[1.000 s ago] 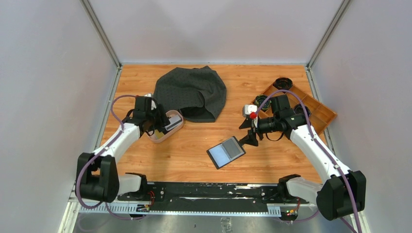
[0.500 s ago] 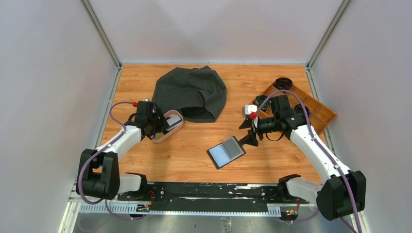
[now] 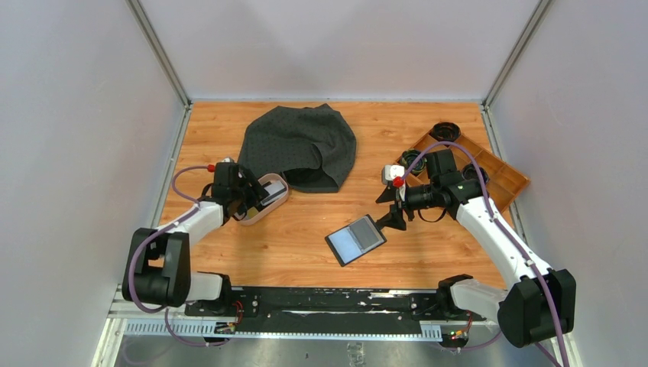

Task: Put the credit cards into the card holder
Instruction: Pick up the credit card from the storage box.

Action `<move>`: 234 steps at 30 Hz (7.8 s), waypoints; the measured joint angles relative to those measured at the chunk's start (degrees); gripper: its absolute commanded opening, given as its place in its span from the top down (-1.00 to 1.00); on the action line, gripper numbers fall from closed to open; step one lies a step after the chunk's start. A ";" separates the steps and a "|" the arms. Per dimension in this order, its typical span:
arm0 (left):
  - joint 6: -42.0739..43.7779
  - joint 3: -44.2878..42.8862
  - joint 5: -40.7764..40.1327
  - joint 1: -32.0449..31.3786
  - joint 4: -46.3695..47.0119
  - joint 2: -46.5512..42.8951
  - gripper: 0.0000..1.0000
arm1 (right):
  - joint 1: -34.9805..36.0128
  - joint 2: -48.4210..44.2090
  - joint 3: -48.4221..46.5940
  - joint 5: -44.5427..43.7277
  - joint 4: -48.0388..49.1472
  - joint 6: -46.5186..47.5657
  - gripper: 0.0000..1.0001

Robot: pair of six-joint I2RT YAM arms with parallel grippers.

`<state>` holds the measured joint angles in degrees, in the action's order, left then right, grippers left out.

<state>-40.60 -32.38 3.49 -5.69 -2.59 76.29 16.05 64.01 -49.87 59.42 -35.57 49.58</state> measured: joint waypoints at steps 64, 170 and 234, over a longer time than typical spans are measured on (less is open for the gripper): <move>4.46 8.72 7.91 4.55 9.35 -10.99 -0.27 | 0.00 0.00 0.02 0.02 -0.02 1.14 -0.36; -11.47 8.87 33.11 7.61 42.84 10.82 0.45 | 0.00 1.20 0.02 0.00 -1.60 3.21 -0.36; -15.56 4.98 37.92 5.42 45.70 20.79 0.23 | 0.00 1.51 0.02 0.02 -1.86 3.98 -0.36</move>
<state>-56.16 -27.40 41.41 -0.27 43.11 97.08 16.05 65.52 -49.84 59.44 -37.43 53.56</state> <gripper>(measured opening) 0.396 0.681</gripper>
